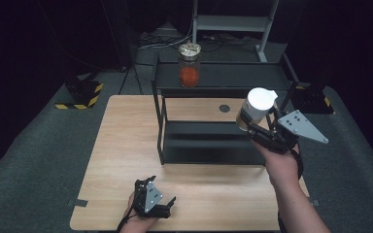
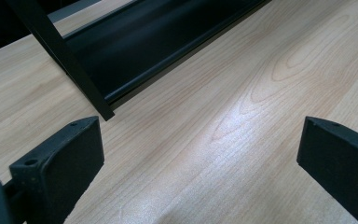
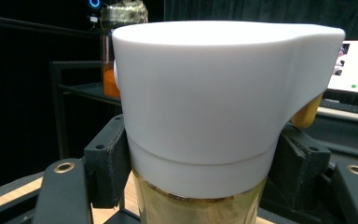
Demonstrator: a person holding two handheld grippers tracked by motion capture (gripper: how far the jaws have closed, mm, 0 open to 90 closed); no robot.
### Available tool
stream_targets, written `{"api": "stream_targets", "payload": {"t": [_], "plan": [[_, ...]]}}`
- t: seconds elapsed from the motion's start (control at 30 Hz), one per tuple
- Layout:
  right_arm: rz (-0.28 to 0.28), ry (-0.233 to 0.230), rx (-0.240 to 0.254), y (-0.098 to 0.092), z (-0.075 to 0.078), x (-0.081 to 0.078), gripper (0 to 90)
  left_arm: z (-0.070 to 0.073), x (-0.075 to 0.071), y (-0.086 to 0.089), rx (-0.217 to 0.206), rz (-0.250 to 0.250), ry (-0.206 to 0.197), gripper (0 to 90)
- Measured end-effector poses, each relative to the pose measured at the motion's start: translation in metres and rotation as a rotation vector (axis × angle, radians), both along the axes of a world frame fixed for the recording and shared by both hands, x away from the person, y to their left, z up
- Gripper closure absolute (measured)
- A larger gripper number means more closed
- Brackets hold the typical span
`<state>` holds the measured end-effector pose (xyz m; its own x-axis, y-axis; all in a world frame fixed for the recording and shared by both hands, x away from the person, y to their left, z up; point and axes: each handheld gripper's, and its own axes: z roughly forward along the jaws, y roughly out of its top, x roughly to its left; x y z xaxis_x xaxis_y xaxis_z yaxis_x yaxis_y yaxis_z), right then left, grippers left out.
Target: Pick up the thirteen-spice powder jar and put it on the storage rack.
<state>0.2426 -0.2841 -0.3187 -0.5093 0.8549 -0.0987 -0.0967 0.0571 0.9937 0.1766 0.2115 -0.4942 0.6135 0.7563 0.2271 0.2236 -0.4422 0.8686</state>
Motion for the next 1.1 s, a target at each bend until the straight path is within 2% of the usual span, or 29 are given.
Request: {"api": "stream_targets", "payload": {"t": [0.43,0.7,1.1], "plan": [[-0.012,-0.047,-0.001,0.010,0.027,0.008,29.6,0.000,0.000,0.001,-0.003,-0.001,-0.002,0.7],[-0.024,-0.053,0.017,0.013,0.038,0.015,29.6,-0.001,-0.001,0.002,-0.011,-0.003,-0.004,0.7],[-0.052,-0.057,0.017,0.021,0.052,0.037,29.6,-0.001,-0.001,0.003,-0.018,-0.005,-0.005,0.7]]}}
